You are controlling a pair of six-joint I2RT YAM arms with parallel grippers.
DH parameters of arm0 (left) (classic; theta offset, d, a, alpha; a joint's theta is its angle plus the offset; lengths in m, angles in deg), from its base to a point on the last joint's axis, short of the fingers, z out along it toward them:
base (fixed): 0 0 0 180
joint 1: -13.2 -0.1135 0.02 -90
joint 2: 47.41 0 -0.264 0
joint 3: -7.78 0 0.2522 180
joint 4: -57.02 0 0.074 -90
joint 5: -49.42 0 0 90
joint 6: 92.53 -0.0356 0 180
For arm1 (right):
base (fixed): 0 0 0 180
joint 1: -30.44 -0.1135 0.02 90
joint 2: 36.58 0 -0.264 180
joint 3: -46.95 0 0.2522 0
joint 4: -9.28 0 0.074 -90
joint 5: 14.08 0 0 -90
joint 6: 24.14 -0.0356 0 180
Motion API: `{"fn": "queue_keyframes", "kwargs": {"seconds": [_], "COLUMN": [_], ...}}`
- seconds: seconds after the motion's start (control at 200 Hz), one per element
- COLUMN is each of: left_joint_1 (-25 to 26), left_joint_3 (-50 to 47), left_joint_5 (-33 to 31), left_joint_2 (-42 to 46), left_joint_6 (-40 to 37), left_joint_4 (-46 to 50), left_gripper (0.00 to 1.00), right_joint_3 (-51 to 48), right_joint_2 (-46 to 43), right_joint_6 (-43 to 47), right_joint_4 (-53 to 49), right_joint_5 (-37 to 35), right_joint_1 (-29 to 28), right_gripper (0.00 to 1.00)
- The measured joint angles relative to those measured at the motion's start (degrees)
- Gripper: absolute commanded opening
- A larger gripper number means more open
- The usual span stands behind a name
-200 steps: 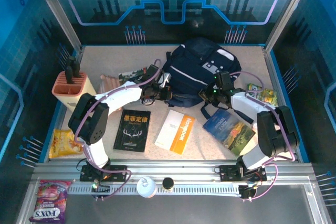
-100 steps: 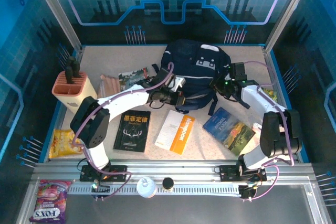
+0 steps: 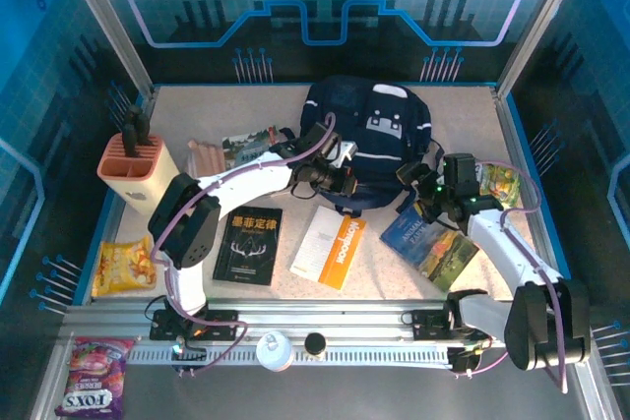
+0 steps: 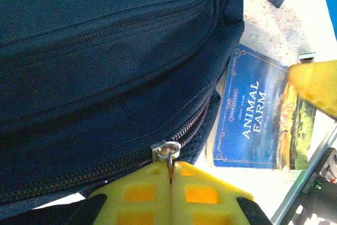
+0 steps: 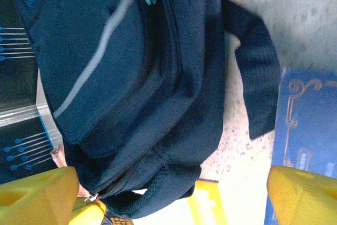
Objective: Pack the student bag
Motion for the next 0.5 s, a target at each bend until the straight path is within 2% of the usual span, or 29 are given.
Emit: {"fn": "queue_keyframes", "kwargs": {"seconds": [0.265,0.5], "left_joint_1": [0.2,0.6], "left_joint_3": [0.8,1.7], "left_joint_5": [0.7,1.0], "left_joint_2": [-1.2,-1.5], "left_joint_6": [1.1,1.1], "left_joint_4": [0.3,0.7], "left_gripper": [0.0,0.0], "right_joint_3": [1.3,6.3], "right_joint_2": [8.7,17.8], "right_joint_6": [-10.7,-14.5], "right_joint_4": [6.0,8.1], "right_joint_5": [2.1,2.5], "right_joint_1": [-6.4,-10.6], "right_gripper": [0.94,0.92]}}
